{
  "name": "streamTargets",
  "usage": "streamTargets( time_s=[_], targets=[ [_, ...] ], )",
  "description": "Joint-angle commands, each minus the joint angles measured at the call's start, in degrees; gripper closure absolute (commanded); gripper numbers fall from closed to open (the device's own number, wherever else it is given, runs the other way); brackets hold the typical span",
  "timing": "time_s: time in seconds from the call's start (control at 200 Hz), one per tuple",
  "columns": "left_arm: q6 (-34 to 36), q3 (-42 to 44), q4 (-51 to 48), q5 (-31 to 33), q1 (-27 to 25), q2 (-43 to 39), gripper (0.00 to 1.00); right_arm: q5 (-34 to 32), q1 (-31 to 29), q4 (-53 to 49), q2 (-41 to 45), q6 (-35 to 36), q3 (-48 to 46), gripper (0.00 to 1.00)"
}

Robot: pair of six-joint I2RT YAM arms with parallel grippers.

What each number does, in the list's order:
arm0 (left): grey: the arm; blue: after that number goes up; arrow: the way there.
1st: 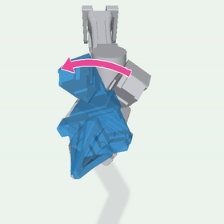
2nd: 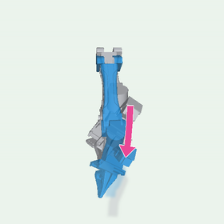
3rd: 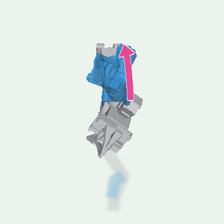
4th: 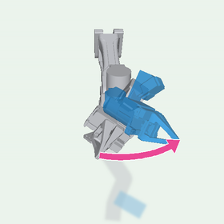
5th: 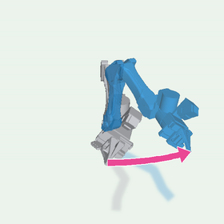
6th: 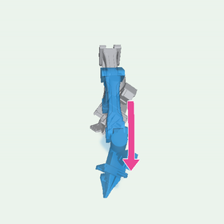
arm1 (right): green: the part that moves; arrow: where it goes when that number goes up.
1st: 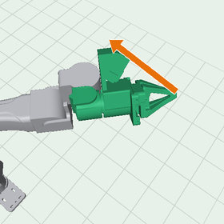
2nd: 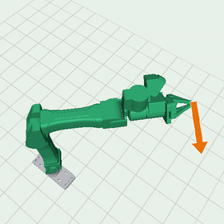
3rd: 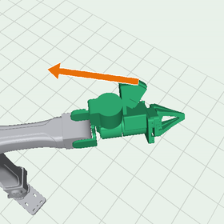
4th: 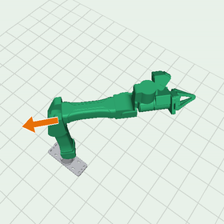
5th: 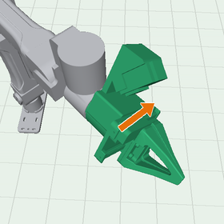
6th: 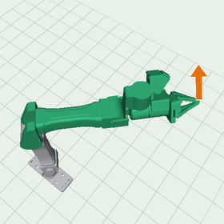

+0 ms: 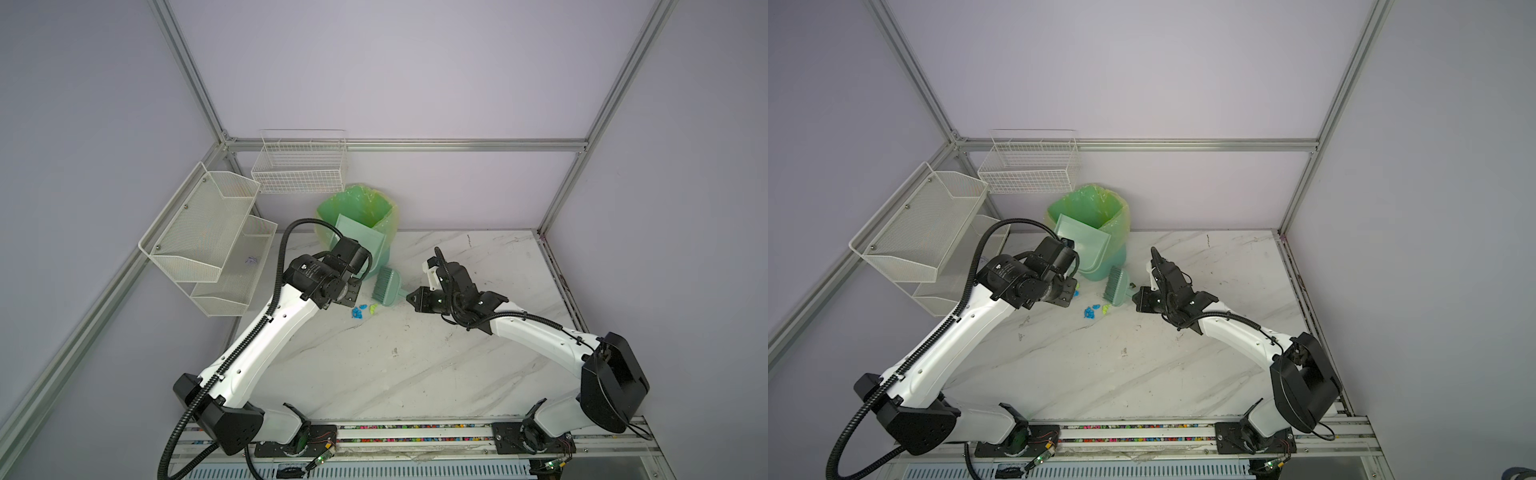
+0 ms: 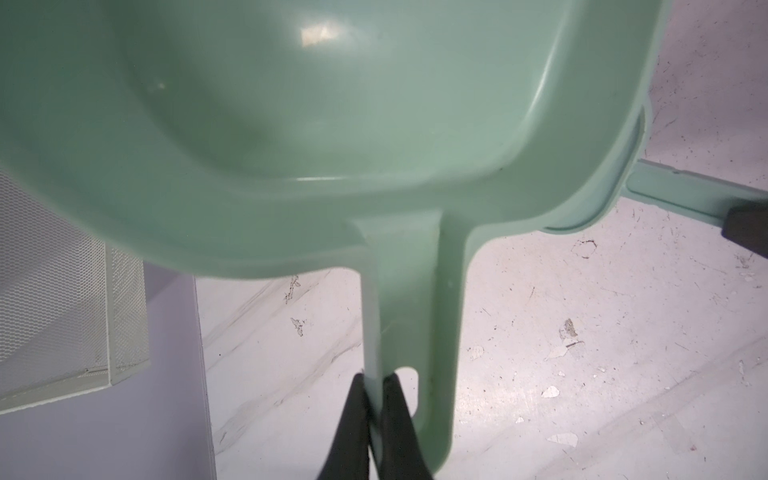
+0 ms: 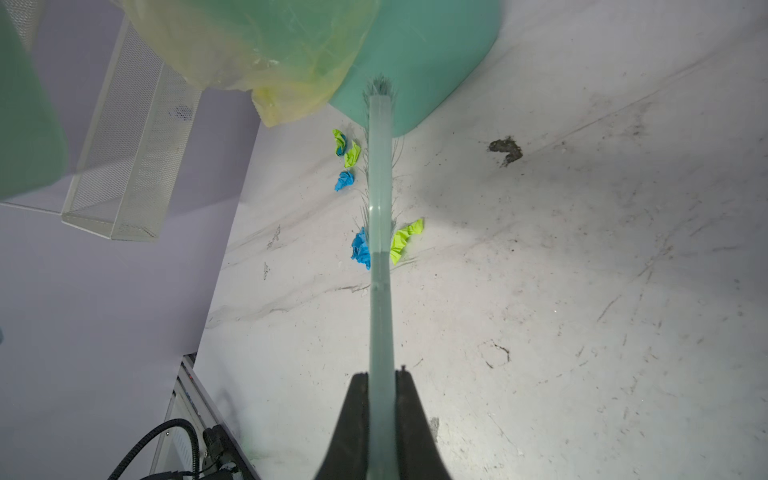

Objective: Sweep away the paper scraps from the table
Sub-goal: 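Lower the empty dustpan toward the scraps with the left while the right follows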

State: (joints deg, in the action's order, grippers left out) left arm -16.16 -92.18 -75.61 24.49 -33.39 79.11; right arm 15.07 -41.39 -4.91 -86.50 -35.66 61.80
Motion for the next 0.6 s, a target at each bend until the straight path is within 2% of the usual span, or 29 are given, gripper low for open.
streamTargets(
  time_s=[0.0,0.595],
  targets=[
    [-1.43,2.64,1.12,-1.91,0.14,-1.8,1.0,1.58,-1.33,4.44,-2.28,-2.65,3.13,1.0],
    [-1.03,9.9,2.64,-1.9,0.15,-3.67,1.0,5.35,-6.59,10.32,-13.22,-7.94,6.98,1.0]
  ],
)
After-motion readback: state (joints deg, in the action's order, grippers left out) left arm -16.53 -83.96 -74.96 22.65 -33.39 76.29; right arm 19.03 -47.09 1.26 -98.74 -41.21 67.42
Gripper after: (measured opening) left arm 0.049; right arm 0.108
